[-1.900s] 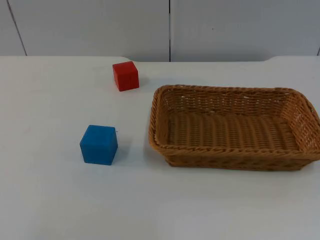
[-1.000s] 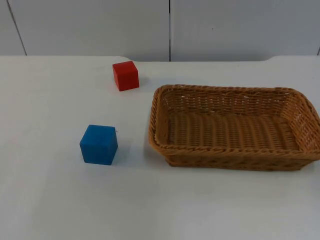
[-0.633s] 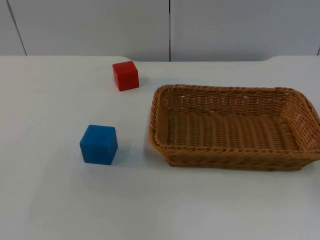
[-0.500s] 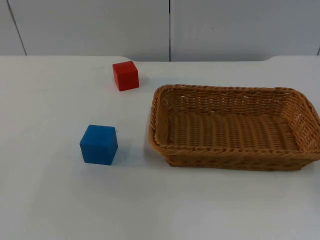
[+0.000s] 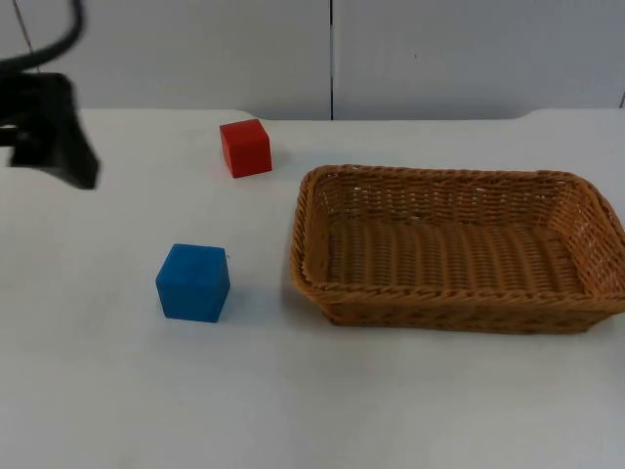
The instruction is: Place all geometric objects except the red cube into the basket.
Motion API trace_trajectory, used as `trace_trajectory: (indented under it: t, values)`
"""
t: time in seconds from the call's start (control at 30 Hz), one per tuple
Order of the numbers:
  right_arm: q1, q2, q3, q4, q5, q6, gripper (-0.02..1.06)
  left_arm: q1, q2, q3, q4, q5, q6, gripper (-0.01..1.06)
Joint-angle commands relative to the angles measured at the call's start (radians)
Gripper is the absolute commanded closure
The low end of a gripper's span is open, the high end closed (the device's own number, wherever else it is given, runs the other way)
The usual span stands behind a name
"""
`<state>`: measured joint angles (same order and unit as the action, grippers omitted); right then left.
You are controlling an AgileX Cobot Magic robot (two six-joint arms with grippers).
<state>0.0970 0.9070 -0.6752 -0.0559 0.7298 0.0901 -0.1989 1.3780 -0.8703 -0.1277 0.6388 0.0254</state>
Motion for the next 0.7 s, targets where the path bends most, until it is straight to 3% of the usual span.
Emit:
trace_trajectory:
  t: [0.0,0.37,0.67]
  values:
    - [-0.006,-0.004,-0.006,0.000,-0.006,-0.007,-0.01,-0.054,0.139,-0.091,-0.013,-0.017,-0.006,0.00]
    - [-0.006,-0.004,-0.006,-0.002,-0.017,-0.007,-0.01,-0.168,0.486,-0.325,0.008,-0.002,-0.064,0.00]
    - [-0.006,-0.004,-0.006,-0.002,-0.017,-0.007,-0.01,-0.172,0.631,-0.363,0.176,-0.016,-0.236,0.00]
